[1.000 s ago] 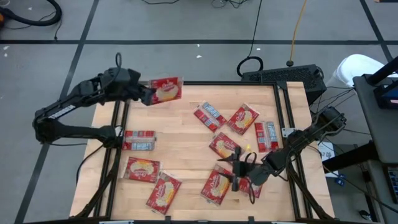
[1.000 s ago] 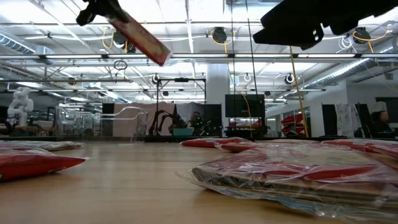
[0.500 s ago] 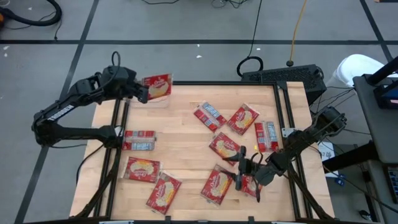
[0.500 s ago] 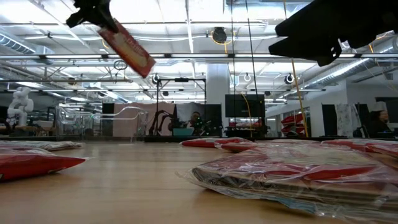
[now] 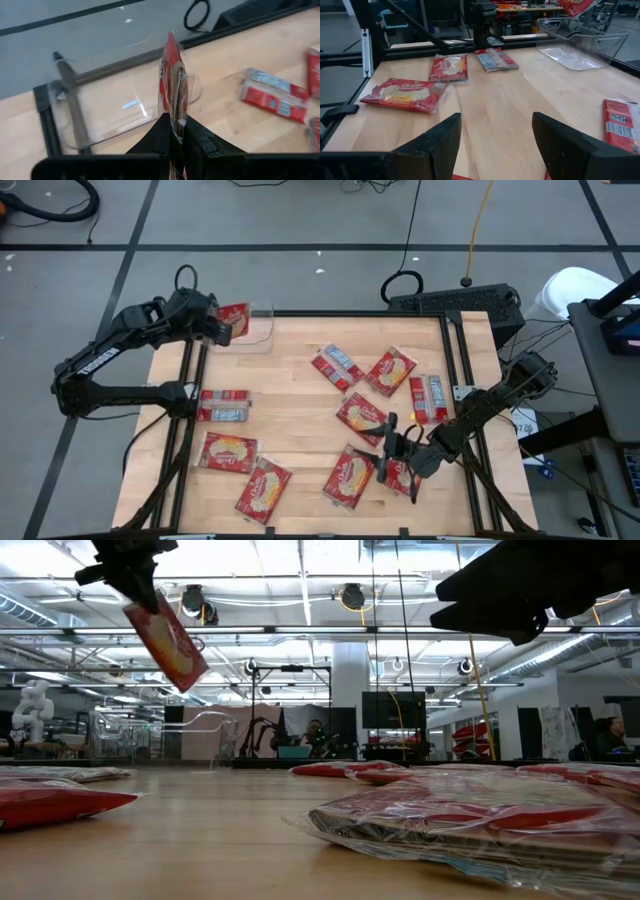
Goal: Sort popcorn bags into baskets
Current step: Put the red popcorn bag into the transparent bin
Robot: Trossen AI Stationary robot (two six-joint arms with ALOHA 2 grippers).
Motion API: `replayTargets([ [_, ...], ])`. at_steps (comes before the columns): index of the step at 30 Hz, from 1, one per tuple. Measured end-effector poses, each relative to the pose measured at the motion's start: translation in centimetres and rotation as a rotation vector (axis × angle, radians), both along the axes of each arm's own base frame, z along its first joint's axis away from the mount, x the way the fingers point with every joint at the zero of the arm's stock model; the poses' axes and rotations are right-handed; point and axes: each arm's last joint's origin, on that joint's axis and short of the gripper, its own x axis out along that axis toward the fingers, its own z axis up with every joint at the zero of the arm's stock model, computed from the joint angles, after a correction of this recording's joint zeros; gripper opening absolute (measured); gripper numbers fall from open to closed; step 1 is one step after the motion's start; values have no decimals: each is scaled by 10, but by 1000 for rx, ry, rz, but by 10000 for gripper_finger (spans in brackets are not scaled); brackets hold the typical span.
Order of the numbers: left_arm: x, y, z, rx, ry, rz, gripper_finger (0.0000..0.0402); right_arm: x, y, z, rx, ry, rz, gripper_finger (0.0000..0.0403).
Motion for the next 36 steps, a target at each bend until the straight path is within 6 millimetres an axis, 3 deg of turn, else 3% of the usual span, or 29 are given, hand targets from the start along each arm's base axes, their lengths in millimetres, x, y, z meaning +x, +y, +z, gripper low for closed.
replayTargets([
  [11,-3,1,-3,16,72,70,28,0,0,0,-14,3,8,238],
  [28,25,30,-29,-95,234,135,28,0,0,0,-11,2,7,238],
  [36,25,31,-29,-108,222,161,28,0,0,0,-20,4,10,238],
])
